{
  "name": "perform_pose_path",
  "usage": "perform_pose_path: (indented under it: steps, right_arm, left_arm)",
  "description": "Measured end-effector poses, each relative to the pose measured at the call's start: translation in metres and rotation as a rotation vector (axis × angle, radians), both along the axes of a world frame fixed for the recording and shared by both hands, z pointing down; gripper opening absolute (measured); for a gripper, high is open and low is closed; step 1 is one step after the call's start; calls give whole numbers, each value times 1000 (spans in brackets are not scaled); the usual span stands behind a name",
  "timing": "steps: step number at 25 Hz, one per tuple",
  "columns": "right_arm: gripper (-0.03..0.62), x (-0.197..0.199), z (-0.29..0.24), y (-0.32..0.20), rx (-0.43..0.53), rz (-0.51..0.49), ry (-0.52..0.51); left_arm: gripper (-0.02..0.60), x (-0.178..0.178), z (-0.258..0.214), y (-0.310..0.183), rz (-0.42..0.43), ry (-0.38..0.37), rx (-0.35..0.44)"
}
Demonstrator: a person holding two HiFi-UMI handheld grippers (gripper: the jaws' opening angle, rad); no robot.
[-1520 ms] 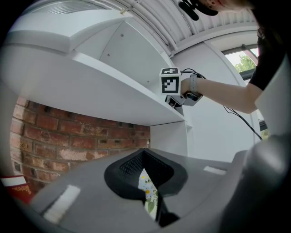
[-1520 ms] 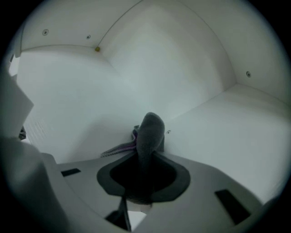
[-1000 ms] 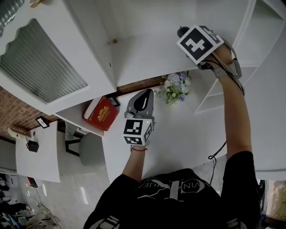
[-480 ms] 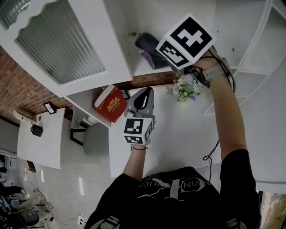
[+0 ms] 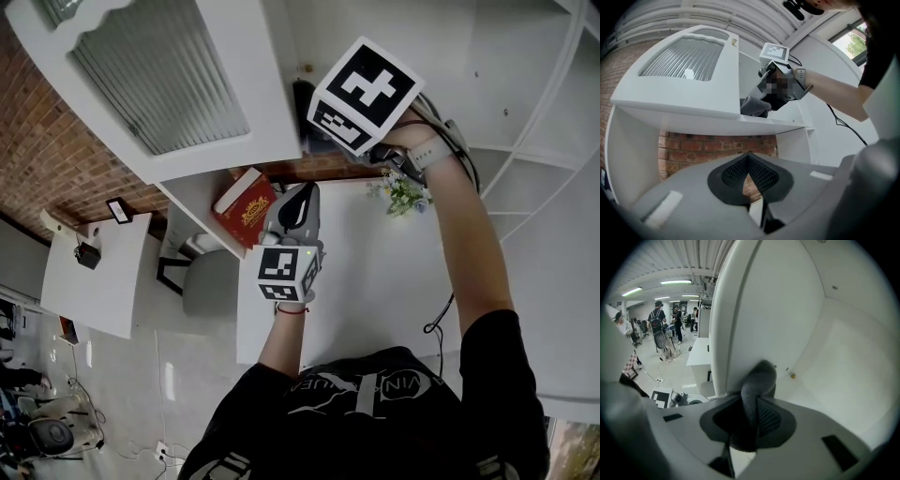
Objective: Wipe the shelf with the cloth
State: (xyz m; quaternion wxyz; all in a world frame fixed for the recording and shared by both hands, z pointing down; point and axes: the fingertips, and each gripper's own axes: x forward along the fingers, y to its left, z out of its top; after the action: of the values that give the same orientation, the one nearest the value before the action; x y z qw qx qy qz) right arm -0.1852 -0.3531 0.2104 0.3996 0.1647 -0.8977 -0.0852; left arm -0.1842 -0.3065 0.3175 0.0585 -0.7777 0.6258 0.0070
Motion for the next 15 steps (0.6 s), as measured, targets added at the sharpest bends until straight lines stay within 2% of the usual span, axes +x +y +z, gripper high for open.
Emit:
perform_pose_path:
  steps: [7, 15]
  right_arm:
    - [91, -11, -1, 9, 28, -8, -9]
    - [91, 12, 5, -7, 51, 62, -40]
  left_arm:
    - [12, 10, -8, 3, 23, -10, 22]
    - [12, 23, 7, -1, 44, -26, 47]
